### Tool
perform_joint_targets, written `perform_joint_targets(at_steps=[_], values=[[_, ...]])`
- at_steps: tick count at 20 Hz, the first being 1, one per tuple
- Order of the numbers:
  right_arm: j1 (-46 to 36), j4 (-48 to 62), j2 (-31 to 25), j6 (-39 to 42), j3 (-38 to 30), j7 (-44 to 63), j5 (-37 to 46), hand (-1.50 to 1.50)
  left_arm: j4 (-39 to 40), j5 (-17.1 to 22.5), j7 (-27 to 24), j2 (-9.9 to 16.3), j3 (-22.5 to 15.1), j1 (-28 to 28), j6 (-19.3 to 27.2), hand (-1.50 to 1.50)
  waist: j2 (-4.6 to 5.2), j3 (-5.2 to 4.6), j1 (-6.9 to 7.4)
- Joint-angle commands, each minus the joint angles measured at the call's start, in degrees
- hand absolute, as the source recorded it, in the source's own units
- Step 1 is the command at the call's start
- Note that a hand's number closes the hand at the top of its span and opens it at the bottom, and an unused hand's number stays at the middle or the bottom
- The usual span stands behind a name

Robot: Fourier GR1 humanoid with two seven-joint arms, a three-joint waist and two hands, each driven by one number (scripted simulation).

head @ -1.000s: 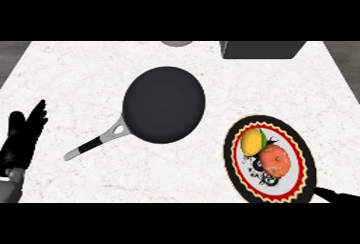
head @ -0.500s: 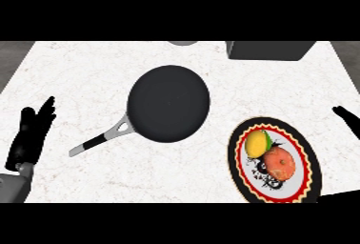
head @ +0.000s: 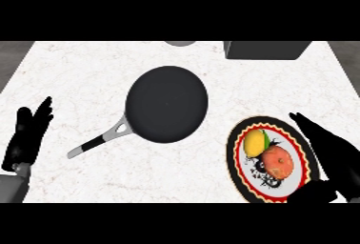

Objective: Pick the squash from the plate and place it in the pan

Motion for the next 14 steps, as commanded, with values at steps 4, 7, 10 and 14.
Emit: perform_joint_targets(at_steps=[4,7,10,14], values=[[-1.56,4.11,5.52,4.22,0.26,1.55,5.99,-1.50,0.43,-3.89,1.01,-2.86,2.69,-0.58,0.12,0.00,-0.09,0.05,-0.66],[-1.72,9.32,7.03,3.03,0.70,-1.78,9.89,-1.50,0.57,-3.10,0.64,-1.22,4.73,0.58,-3.26,0.00,-0.07,0.06,-0.46],[-0.83,7.21,8.78,6.28,1.77,0.53,10.50,-1.50,-4.11,-5.13,1.03,-4.78,3.38,4.55,-1.02,0.00,-0.12,0.05,-0.37],[3.06,6.74,9.99,6.16,0.66,-3.50,13.64,-1.50,3.49,-7.29,-1.08,-7.07,5.39,-0.34,-2.89,0.00,-0.10,0.04,-0.85]])
